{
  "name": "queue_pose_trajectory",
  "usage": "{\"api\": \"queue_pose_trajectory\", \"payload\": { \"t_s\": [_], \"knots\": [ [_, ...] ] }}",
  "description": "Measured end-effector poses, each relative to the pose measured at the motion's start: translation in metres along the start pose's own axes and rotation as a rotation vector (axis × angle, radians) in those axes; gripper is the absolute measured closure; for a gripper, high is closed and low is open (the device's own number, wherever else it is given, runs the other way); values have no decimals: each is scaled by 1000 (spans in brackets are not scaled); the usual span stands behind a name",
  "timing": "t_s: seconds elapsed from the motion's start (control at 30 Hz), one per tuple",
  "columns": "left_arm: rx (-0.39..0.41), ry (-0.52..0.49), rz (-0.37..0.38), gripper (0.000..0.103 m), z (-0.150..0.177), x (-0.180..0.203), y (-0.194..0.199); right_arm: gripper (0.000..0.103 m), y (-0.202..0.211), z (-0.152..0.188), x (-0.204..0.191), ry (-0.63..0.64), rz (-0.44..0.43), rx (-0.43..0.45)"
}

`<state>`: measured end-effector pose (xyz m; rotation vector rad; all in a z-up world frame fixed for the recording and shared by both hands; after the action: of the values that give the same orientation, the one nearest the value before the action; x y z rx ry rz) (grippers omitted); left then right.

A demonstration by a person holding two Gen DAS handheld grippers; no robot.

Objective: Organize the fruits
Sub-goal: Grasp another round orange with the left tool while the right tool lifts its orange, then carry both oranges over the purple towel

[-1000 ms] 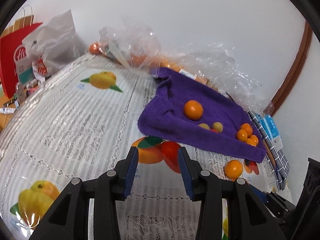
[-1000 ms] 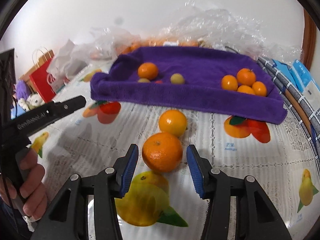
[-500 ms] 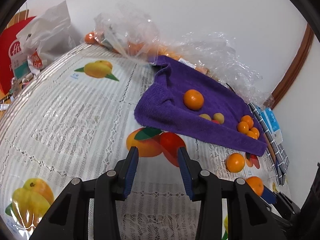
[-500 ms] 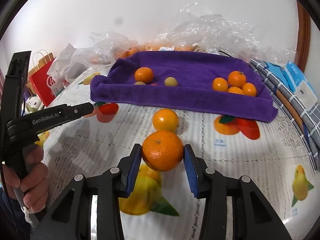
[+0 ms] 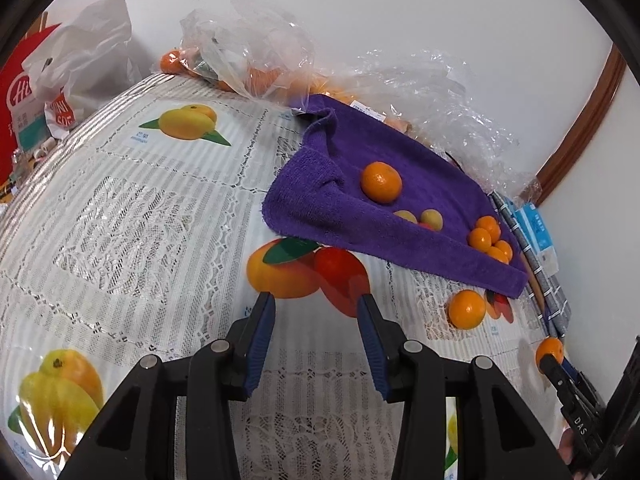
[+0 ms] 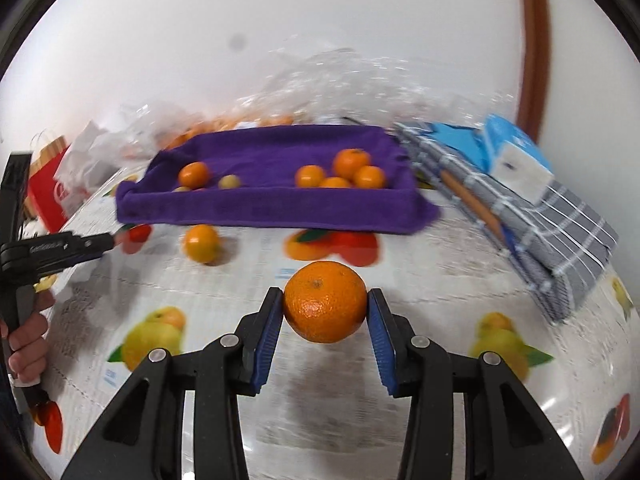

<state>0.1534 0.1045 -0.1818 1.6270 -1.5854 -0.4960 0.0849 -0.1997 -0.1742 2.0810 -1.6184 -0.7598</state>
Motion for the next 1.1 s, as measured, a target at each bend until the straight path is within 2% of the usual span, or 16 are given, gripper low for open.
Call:
{"api": "queue_pose_trajectory", "payload": {
  "t_s": [0.07,0.17,0.33,0.43,0.6,0.77,0.8,0.83,0.97,1.1],
  "knots": [
    [-3,-31,-19,62,2,6,1,61,6,1,14,-14,27,13],
    [-15,-134,-31,61,11,31,3,61,12,1,34,-38,52,23],
    [-24,-349,-40,57,25,90,-5,61,12,4,59,-140,17,18],
    [-45,-423,2,56,31,123,-12,61,13,4,62,-155,0,28],
    [-15,-445,-78,49,28,150,-25,61,10,5,60,-146,-10,9],
    [-8,-476,-129,49,25,168,-36,61,8,5,60,-149,-32,0],
    [-5,-490,-137,58,25,171,-37,61,6,5,60,-150,-34,-5],
    [1,-497,-129,70,26,173,-35,61,5,5,60,-151,-38,-9],
    [-7,-469,-85,70,25,171,-32,61,5,6,59,-146,-45,-8],
    [-26,-377,6,69,21,157,-29,61,4,6,59,-148,-47,-14]
  ]
}}
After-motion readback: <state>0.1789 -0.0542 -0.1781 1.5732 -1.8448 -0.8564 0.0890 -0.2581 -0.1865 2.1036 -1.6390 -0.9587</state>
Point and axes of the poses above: each gripper's, at about its wrist camera, not at the fingertips, and y roughly against the way its jaws point, x to its right, z to its underside, the point moved 2 cm from there along -y, roughly the way its jaws point, and after that the axes turned 11 degrees about -z, right-handed, at the moved point
